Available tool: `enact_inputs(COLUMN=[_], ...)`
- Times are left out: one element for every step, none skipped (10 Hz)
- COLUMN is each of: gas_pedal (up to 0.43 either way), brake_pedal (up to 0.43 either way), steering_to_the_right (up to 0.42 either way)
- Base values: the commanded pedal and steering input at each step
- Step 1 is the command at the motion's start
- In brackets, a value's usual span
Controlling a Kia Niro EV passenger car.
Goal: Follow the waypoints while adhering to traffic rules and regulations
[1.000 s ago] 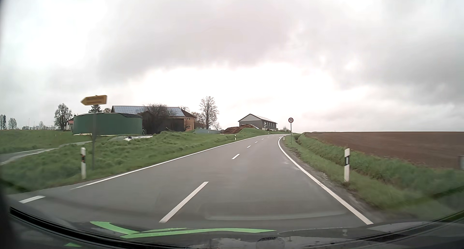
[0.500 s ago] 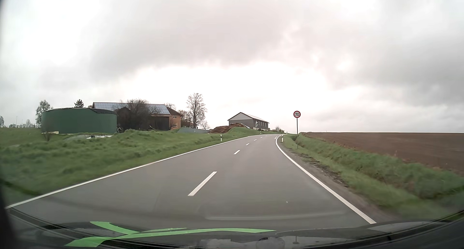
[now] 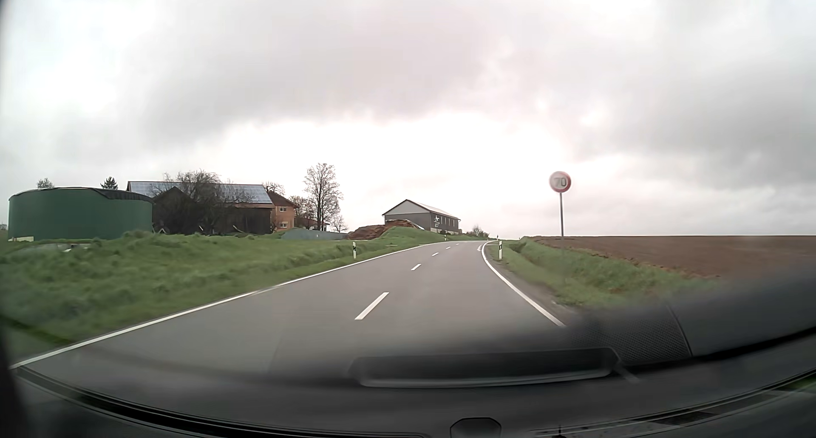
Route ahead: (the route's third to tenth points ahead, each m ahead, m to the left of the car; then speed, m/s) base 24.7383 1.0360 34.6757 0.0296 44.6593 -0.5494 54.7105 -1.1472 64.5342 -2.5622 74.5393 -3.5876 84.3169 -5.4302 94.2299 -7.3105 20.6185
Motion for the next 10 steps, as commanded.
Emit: enact_inputs(gas_pedal=[0.228,0.24,0.24,0.24,0.24,0.22,0.177,0.15,0.11,0.11], brake_pedal=[0.0,0.0,0.0,0.0,0.0,0.0,0.0,0.0,0.0,0.0], steering_to_the_right=[0.013,0.013,0.012,0.013,0.012,0.012,0.01,0.009,0.008,0.008])
